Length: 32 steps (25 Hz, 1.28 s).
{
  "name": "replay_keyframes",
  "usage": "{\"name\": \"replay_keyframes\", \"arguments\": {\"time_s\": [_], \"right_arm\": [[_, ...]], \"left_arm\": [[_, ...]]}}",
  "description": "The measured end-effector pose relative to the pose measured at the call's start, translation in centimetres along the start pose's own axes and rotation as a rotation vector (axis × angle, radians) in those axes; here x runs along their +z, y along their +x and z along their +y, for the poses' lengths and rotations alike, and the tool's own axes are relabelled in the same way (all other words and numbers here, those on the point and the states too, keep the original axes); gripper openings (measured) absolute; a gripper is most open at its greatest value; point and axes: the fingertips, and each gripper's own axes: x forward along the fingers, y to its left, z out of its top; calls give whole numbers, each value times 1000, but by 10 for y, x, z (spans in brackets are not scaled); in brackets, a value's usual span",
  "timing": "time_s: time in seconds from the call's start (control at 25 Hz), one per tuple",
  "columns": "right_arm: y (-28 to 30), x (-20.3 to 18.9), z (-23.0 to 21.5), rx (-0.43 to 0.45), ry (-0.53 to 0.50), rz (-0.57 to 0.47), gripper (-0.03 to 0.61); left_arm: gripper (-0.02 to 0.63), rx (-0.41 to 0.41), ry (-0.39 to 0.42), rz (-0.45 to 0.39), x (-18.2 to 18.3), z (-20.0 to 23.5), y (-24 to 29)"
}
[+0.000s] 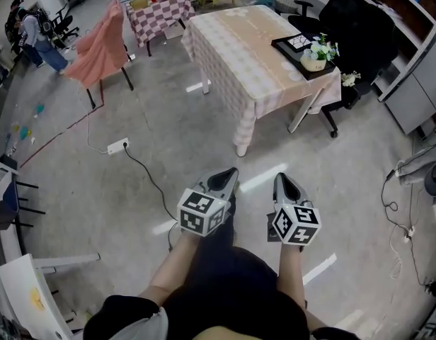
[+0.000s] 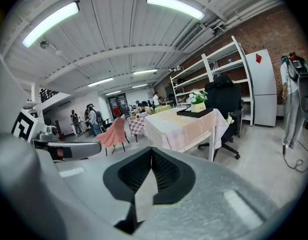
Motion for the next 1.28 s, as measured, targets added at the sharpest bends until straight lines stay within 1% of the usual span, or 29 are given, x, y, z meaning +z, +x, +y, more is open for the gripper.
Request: {"name": "replay_keyframes", "arguments": {"time_s": [0.36,0.64,0.8,1.28], "right_arm": [[20,10,-17,-2,24,-1,5],[49,16,-26,7,20,19,5],[68,28,-29,22,8,27,5],[126,70,-56,20,7,27,5]], "left_arm": [[9,-17,14,8,12,6,31],[9,-6,6,10,21,25,55],[9,4,-3,6,32,38,70],[9,15,-9,-2,71,71,124]]}}
